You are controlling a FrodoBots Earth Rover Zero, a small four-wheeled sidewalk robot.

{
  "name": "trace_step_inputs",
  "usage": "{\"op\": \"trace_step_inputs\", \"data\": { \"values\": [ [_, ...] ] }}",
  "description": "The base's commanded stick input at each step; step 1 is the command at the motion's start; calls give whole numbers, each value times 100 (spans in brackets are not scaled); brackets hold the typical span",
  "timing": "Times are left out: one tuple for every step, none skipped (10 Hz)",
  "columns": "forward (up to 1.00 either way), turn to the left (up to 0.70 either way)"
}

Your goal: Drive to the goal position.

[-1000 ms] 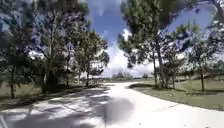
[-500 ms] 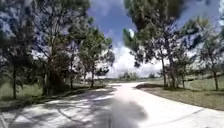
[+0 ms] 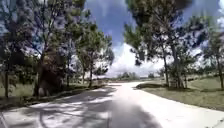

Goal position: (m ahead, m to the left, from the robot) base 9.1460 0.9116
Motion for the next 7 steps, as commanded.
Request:
{"op": "trace_step_inputs", "data": {
  "values": [
    [85,0],
    [85,0],
    [85,0],
    [85,0],
    [85,0],
    [85,0],
    [85,0]
  ]
}}
